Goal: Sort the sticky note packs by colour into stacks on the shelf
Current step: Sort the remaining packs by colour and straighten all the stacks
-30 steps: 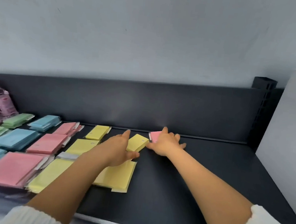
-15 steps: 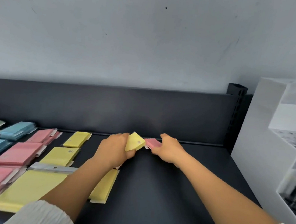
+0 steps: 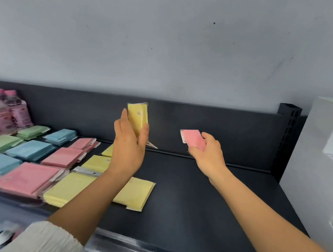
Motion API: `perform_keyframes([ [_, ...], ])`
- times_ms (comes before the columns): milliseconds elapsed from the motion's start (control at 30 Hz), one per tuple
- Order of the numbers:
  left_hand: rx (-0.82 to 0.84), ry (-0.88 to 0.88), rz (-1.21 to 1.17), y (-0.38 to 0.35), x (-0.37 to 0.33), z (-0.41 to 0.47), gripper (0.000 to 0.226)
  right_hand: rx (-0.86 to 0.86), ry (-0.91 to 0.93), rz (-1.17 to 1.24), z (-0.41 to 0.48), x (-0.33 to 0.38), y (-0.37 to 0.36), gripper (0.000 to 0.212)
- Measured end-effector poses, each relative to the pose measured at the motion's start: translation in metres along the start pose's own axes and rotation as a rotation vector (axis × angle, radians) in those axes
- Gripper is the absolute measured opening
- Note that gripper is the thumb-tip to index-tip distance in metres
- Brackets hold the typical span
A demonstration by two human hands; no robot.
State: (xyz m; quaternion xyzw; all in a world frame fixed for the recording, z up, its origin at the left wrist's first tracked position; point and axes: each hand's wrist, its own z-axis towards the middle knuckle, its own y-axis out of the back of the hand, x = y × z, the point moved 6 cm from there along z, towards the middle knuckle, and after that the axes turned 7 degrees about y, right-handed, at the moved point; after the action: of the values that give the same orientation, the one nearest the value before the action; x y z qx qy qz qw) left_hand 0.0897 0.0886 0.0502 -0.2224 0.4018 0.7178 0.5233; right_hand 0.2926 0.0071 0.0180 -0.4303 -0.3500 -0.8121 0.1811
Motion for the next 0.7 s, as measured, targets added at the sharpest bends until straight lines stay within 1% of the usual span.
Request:
perform_keyframes([
  [67, -0.053, 0.001, -0.006, 0.019, 0.003, 0.000, 0.064, -0.016, 0.084, 0.046, -0.004, 0.017, -0.007, 0.048],
  [133, -0.039, 0.008, 0.033, 0.032, 0.008, 0.001, 0.061, 0.005, 0.147, 0.075, -0.009, 0.032, -0.017, 0.037],
  [167, -0.019, 0.019, 0.063, 0.037, 0.012, 0.001, 0.061, 0.021, 0.157, 0.084, -0.011, 0.037, -0.023, 0.035],
  [267, 0.016, 0.052, 0.135, 0.052, 0.025, 0.002, 0.061, 0.056, 0.175, 0.083, -0.016, 0.050, -0.040, 0.041],
  [367, 0.011, 0.090, 0.184, 0.072, 0.043, 0.002, 0.062, 0.073, 0.208, 0.059, -0.022, 0.061, -0.058, 0.044],
  [500, -0.011, 0.075, 0.222, 0.104, 0.064, 0.002, 0.063, 0.106, 0.191, 0.014, -0.031, 0.064, -0.082, 0.053],
  [700, -0.042, 0.063, 0.266, 0.167, 0.106, 0.012, 0.067, 0.094, 0.162, -0.003, -0.043, 0.090, -0.135, 0.057],
])
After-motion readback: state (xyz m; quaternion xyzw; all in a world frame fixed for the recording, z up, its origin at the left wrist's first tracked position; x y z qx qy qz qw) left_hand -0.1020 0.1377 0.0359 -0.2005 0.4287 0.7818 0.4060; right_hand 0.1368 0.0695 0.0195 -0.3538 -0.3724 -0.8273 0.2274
